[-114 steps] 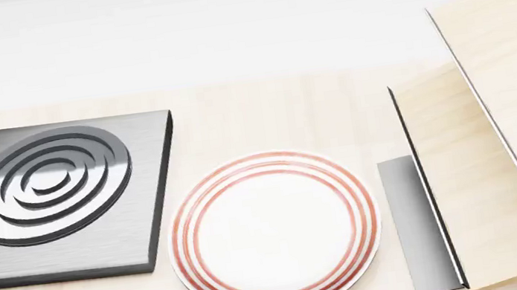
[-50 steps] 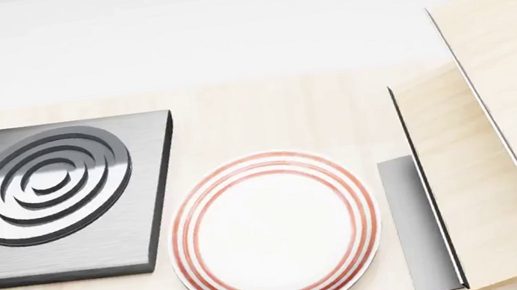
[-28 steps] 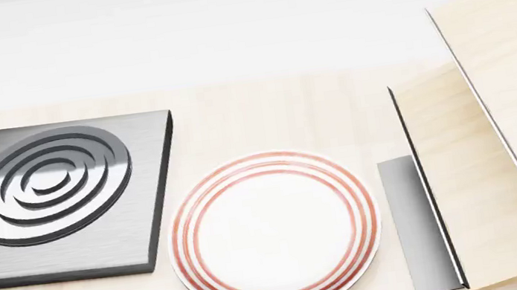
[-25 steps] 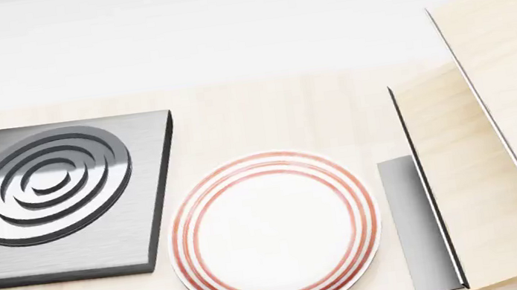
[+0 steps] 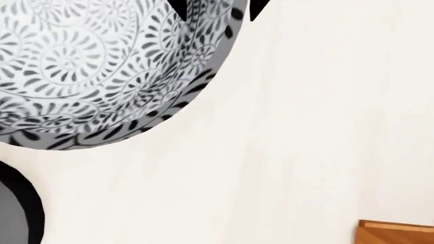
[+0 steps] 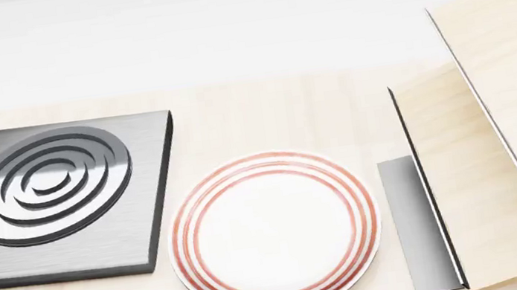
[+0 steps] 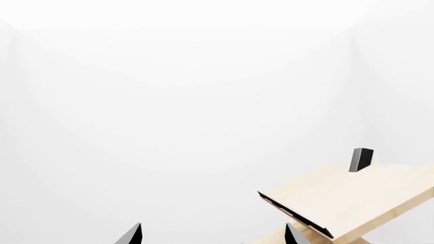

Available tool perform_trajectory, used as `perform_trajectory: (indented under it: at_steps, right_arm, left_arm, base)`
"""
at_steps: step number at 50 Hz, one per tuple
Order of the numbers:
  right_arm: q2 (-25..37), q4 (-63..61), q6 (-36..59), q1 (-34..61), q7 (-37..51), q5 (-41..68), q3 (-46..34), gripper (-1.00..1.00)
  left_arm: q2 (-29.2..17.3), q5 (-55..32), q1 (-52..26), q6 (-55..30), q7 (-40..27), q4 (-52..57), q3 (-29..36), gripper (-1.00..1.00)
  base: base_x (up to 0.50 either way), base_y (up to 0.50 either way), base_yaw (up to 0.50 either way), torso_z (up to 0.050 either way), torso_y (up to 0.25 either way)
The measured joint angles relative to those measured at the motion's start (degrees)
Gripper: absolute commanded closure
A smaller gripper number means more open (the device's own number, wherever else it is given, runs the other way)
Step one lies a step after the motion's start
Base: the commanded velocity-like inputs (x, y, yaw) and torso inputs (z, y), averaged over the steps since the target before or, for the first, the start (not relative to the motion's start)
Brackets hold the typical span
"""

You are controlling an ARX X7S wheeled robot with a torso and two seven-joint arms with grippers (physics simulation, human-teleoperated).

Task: Pick up the akita bowl and put it on the plate.

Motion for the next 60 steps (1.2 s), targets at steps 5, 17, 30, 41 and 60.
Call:
perform_trajectory:
  at_steps: [5,17,30,41,60]
  right_arm:
    - [0.09,0.07,-0.19,-0.06,0.12,0.07,-0.03,-1.0]
    - [0.25,0.23,-0.32,-0.02,0.39,0.21,-0.14,-1.0]
    - [0.42,0.24,-0.1,0.19,0.67,0.36,-0.23,-1.0]
    - [0.61,0.05,0.01,0.27,0.93,0.43,-0.25,-1.0]
    - [0.83,-0.12,0.05,0.27,1.27,0.19,-0.6,-1.0]
  left_arm:
    - [0.17,0.28,-0.36,-0.02,0.06,-0.17,0.38,1.0]
    - [-0.07,0.76,-0.42,0.24,0.12,0.85,0.79,1.0]
    - [-3.02,-4.46,0.4,1.52,-1.75,6.82,-0.86,1.0]
    - [-6.19,-9.56,0.58,3.65,-2.46,11.89,-3.25,1.0]
    - [-10.3,-12.25,-2.16,4.05,-5.89,19.18,-6.62,1.0]
  base:
    - [0.0,0.0,0.0,0.0,0.0]
    - [0.0,0.0,0.0,-0.001,0.0]
    - [0.0,0.0,0.0,0.0,0.0]
    - [0.0,0.0,0.0,-0.001,0.0]
    - [0.0,0.0,0.0,0.0,0.0]
